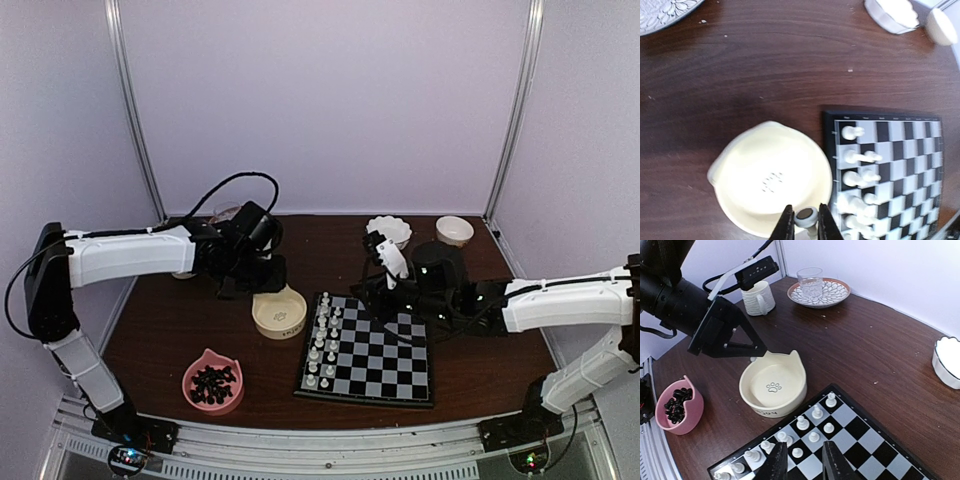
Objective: Set up the chess pieces on the board
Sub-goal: Pick up the pawn from the storage box, then pass from the left arm to the right
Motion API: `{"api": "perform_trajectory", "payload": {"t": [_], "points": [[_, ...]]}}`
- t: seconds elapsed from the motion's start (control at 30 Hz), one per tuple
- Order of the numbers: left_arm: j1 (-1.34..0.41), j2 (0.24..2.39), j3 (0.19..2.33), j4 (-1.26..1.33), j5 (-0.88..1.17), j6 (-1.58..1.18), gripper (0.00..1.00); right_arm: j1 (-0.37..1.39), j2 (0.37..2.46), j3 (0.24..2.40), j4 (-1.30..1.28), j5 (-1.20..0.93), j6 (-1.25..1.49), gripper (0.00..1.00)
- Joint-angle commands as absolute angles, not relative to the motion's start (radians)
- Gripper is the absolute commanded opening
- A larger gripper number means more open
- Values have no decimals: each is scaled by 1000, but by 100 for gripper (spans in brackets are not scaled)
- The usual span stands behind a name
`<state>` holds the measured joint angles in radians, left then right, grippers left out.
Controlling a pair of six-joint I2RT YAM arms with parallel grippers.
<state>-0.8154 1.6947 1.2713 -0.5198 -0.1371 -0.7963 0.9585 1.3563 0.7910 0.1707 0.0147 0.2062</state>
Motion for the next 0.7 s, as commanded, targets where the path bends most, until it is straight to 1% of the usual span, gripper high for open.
{"api": "perform_trajectory", "payload": {"t": [0.0, 0.17, 0.23, 0.27, 0.3, 0.5, 0.67], "points": [[-856, 1612, 1220, -403, -35, -937, 13, 998, 1338, 760, 288, -28, 174, 27], [-921, 1556, 1187, -300, -50, -1079, 14, 1020, 1339, 731, 347, -31, 144, 29], [-946, 1552, 1173, -251, -56, -1123, 14, 1020, 1346, 725, 364, -35, 148, 33], [-963, 1552, 1165, -226, -59, -1142, 14, 1020, 1347, 722, 368, -34, 152, 37], [-974, 1554, 1156, -194, -59, -1161, 14, 1021, 1349, 719, 377, -34, 153, 38], [-1029, 1574, 1150, -113, -78, -1226, 15, 1022, 1364, 709, 404, -21, 146, 40], [-1041, 1590, 1152, -72, -66, -1249, 16, 1022, 1385, 719, 404, -48, 141, 41]]}}
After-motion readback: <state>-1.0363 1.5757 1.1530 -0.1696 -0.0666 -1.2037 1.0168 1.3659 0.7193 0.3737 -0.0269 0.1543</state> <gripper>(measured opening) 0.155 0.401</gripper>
